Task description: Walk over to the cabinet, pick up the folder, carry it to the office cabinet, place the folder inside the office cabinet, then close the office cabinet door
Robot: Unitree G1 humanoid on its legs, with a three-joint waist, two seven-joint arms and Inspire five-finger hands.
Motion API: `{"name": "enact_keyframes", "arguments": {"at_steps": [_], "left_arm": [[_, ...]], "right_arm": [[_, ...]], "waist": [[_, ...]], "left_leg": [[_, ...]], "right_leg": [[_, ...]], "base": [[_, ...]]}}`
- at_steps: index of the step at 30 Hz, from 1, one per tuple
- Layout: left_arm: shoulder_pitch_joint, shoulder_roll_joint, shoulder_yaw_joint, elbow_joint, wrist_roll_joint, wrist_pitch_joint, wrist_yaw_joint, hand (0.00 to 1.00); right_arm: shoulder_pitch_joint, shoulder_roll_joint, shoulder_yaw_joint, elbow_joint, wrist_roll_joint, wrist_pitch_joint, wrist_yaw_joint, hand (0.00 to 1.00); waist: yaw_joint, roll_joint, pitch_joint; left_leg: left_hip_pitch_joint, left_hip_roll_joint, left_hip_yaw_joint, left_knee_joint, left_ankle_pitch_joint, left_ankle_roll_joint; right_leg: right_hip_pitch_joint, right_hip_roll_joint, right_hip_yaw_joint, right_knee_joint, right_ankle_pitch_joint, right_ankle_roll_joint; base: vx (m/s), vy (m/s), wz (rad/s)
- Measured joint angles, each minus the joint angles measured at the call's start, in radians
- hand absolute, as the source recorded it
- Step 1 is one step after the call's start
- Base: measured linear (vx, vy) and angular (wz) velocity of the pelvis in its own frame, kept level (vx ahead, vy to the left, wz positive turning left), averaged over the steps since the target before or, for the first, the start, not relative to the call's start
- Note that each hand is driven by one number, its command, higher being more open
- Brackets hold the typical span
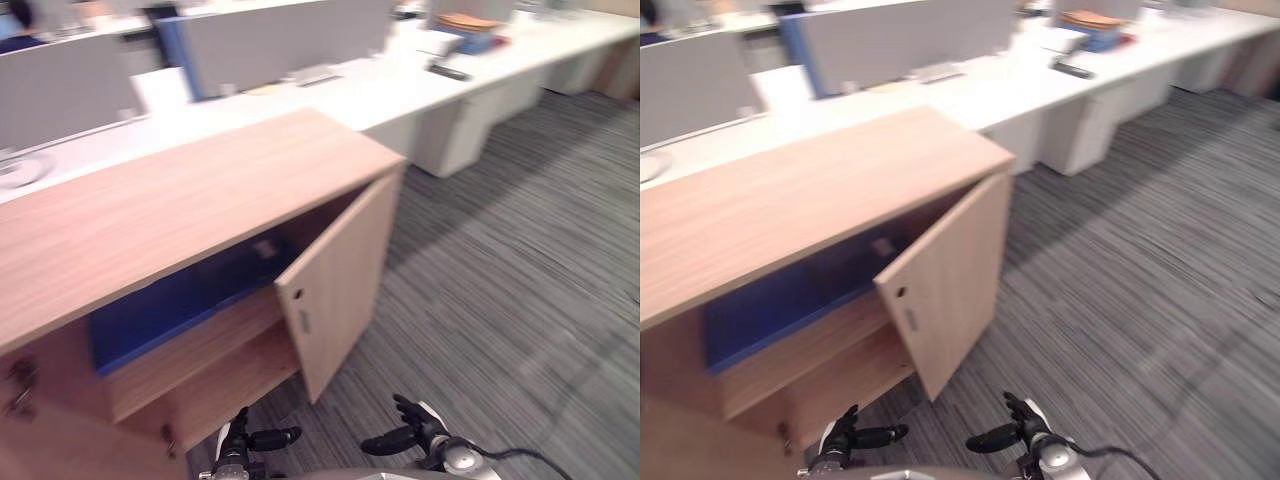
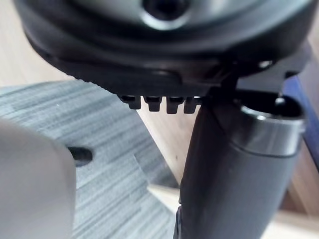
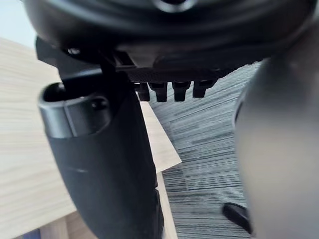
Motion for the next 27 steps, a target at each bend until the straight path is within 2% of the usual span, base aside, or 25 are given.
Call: {"name": "enact_keyframes", "arguments": {"at_steps": [1,2,3,4,5,7,10,11,12,13,14,15,16,17,18,19,20,21,22,23,24,25,26,27], "left_arm": [[-0.004,0.033,0.000,-0.001,-0.014,0.004,0.013,1.00],[-0.007,0.058,0.003,-0.002,-0.020,0.004,0.023,1.00],[-0.010,0.076,0.005,-0.002,-0.036,0.006,0.030,1.00],[-0.016,0.090,0.020,-0.002,-0.038,0.009,0.035,1.00],[-0.015,0.080,0.043,-0.001,-0.049,0.012,0.040,1.00],[0.007,0.053,0.081,-0.002,-0.058,0.020,0.039,1.00],[0.046,0.029,0.118,-0.039,-0.077,0.021,0.037,1.00],[0.053,0.024,0.120,-0.056,-0.079,0.021,0.037,1.00],[0.053,0.025,0.125,-0.068,-0.083,0.023,0.033,1.00],[0.052,0.026,0.126,-0.078,-0.084,0.024,0.032,1.00],[0.047,0.027,0.133,-0.086,-0.084,0.023,0.034,1.00],[0.036,0.025,0.138,-0.090,-0.084,0.024,0.034,1.00],[0.026,0.022,0.151,-0.099,-0.086,0.026,0.035,1.00],[0.016,0.029,0.155,-0.109,-0.093,0.026,0.037,1.00],[0.019,0.030,0.151,-0.109,-0.092,0.026,0.041,1.00],[0.030,0.023,0.135,-0.115,-0.091,0.025,0.043,1.00],[0.040,0.009,0.103,-0.127,-0.090,0.022,0.042,1.00],[0.029,0.009,0.078,-0.128,-0.089,0.018,0.037,1.00],[-0.004,0.006,0.058,-0.137,-0.076,0.004,0.028,1.00],[-0.011,-0.009,0.061,-0.130,-0.074,0.007,0.025,1.00],[-0.002,-0.015,0.063,-0.124,-0.073,0.013,0.021,1.00],[0.010,-0.017,0.061,-0.108,-0.073,0.019,0.016,1.00],[0.011,-0.015,0.060,-0.104,-0.076,0.022,0.015,1.00],[0.013,-0.013,0.058,-0.104,-0.078,0.022,0.016,1.00]], "right_arm": [[0.000,0.025,-0.069,0.048,0.007,-0.005,-0.012,1.00],[-0.008,0.042,-0.121,0.086,0.008,-0.004,-0.019,1.00],[-0.013,0.051,-0.161,0.118,0.009,0.000,-0.031,1.00],[-0.009,0.059,-0.209,0.166,0.014,0.003,-0.044,1.00],[-0.018,0.062,-0.293,0.195,0.042,0.022,-0.056,1.00],[-0.013,0.047,-0.351,0.208,0.032,0.036,-0.073,1.00],[0.002,0.045,-0.392,0.209,-0.034,0.035,-0.076,1.00],[0.005,0.047,-0.400,0.210,-0.048,0.036,-0.077,1.00],[0.006,0.055,-0.418,0.211,-0.052,0.041,-0.080,1.00],[0.005,0.058,-0.428,0.211,-0.056,0.044,-0.081,1.00],[0.003,0.069,-0.451,0.210,-0.059,0.043,-0.083,1.00],[0.002,0.074,-0.460,0.209,-0.058,0.043,-0.084,1.00],[-0.001,0.082,-0.482,0.205,-0.055,0.041,-0.085,1.00],[0.000,0.085,-0.495,0.189,-0.051,0.042,-0.085,1.00],[0.011,0.079,-0.498,0.186,-0.044,0.043,-0.086,1.00],[0.032,0.071,-0.497,0.168,-0.035,0.043,-0.088,1.00],[0.054,0.061,-0.506,0.142,-0.032,0.039,-0.092,1.00],[0.056,0.062,-0.522,0.143,-0.029,0.040,-0.095,1.00],[0.051,0.083,-0.545,0.165,-0.022,0.041,-0.096,1.00],[0.046,0.094,-0.573,0.179,0.009,0.043,-0.096,1.00],[0.056,0.094,-0.587,0.174,0.015,0.043,-0.095,1.00],[0.069,0.097,-0.608,0.163,0.019,0.042,-0.097,1.00],[0.071,0.106,-0.624,0.159,0.031,0.044,-0.100,1.00],[0.074,0.110,-0.624,0.158,0.042,0.044,-0.099,1.00]], "waist": [[-0.002,-0.016,-0.008],[0.002,-0.031,-0.013],[-0.002,-0.034,-0.011],[-0.004,-0.056,-0.012],[0.000,-0.026,-0.005],[0.001,-0.010,-0.008],[0.008,-0.016,-0.008],[0.016,-0.029,-0.001],[0.028,-0.043,0.004],[0.030,-0.050,0.009],[0.033,-0.061,0.018],[0.032,-0.068,0.023],[0.027,-0.072,0.039],[0.028,-0.076,0.063],[0.027,-0.072,0.068],[0.029,-0.054,0.056],[0.016,-0.018,0.044],[-0.001,-0.018,0.042],[-0.018,-0.052,0.052],[-0.016,-0.062,0.066],[-0.013,-0.055,0.063],[-0.014,-0.047,0.066],[-0.011,-0.060,0.071],[-0.010,-0.062,0.068]], "left_leg": [[-0.043,-0.015,-0.096,0.016,0.000,0.000],[-0.072,-0.028,-0.156,0.020,0.004,0.003],[-0.101,-0.039,-0.224,0.026,0.016,-0.007],[-0.125,-0.063,-0.300,0.024,0.029,-0.029],[-0.134,-0.054,-0.359,0.011,0.048,-0.044],[-0.143,-0.039,-0.378,0.007,0.071,-0.055],[-0.155,-0.010,-0.429,-0.016,0.101,-0.087],[-0.168,0.000,-0.438,-0.034,0.127,-0.088],[-0.190,0.001,-0.425,-0.048,0.166,-0.065],[-0.201,0.000,-0.400,-0.053,0.189,-0.046],[-0.220,-0.003,-0.295,-0.072,0.246,0.018],[-0.226,-0.004,-0.195,-0.066,0.235,0.061],[-0.280,0.004,0.050,0.093,0.117,0.114],[-0.341,0.052,0.211,0.305,0.028,0.149],[-0.355,0.079,0.296,0.439,0.000,0.158],[-0.356,0.097,0.367,0.514,-0.007,0.175],[-0.355,0.074,0.405,0.451,-0.015,0.178],[-0.346,0.033,0.387,0.364,0.008,0.150],[-0.330,-0.018,0.409,0.281,0.007,0.146],[-0.310,-0.002,0.487,0.423,-0.081,0.141],[-0.278,0.002,0.502,0.429,-0.105,0.131],[-0.222,-0.028,0.487,0.330,-0.126,0.145],[-0.170,-0.072,0.472,0.218,-0.071,0.146],[-0.141,-0.094,0.463,0.147,-0.034,0.150]], "right_leg": [[0.009,0.050,0.148,-0.015,-0.058,0.017],[0.013,0.088,0.260,-0.045,-0.090,0.042],[0.030,0.123,0.341,-0.094,-0.111,0.061],[0.073,0.124,0.376,-0.151,-0.164,0.108],[0.096,0.136,0.305,-0.159,-0.177,0.097],[0.138,0.148,0.211,-0.165,-0.195,0.071],[0.192,0.195,0.107,-0.196,-0.207,0.050],[0.196,0.209,0.068,-0.201,-0.209,0.040],[0.196,0.211,0.033,-0.202,-0.208,0.027],[0.194,0.213,0.015,-0.204,-0.206,0.022],[0.189,0.208,-0.018,-0.209,-0.196,0.004],[0.188,0.203,-0.035,-0.216,-0.189,-0.007],[0.195,0.196,-0.071,-0.220,-0.189,-0.014],[0.222,0.183,-0.103,-0.215,-0.191,-0.017],[0.244,0.178,-0.133,-0.218,-0.192,-0.018],[0.256,0.178,-0.162,-0.216,-0.197,-0.015],[0.252,0.182,-0.208,-0.200,-0.218,-0.005],[0.243,0.175,-0.226,-0.207,-0.223,-0.008],[0.236,0.127,-0.295,-0.245,-0.203,0.012],[0.260,0.110,-0.331,-0.257,-0.186,0.019],[0.275,0.111,-0.348,-0.267,-0.178,0.021],[0.292,0.109,-0.366,-0.268,-0.173,0.026],[0.294,0.093,-0.367,-0.264,-0.151,0.009],[0.292,0.086,-0.367,-0.258,-0.135,-0.002]], "base": [[0.07,-0.178,1.98],[0.07,-0.209,2.16],[0.06,-0.273,2.13],[0.05,-0.363,2.20],[0.04,-0.304,1.85],[0.05,-0.257,1.32],[0.07,-0.275,1.13],[0.04,-0.241,1.06],[0.01,-0.174,0.92],[0.01,-0.182,0.90],[0.00,-0.157,0.68],[-0.01,-0.152,0.80],[-0.04,-0.081,0.71],[-0.05,-0.079,0.75],[-0.04,-0.040,0.61],[-0.01,-0.015,0.84],[0.01,0.000,1.14],[0.02,0.047,1.79],[0.02,0.078,1.72],[0.04,0.092,1.43],[0.09,0.093,0.97],[0.11,0.108,0.74],[0.08,0.113,0.66],[0.08,0.151,0.56]]}}
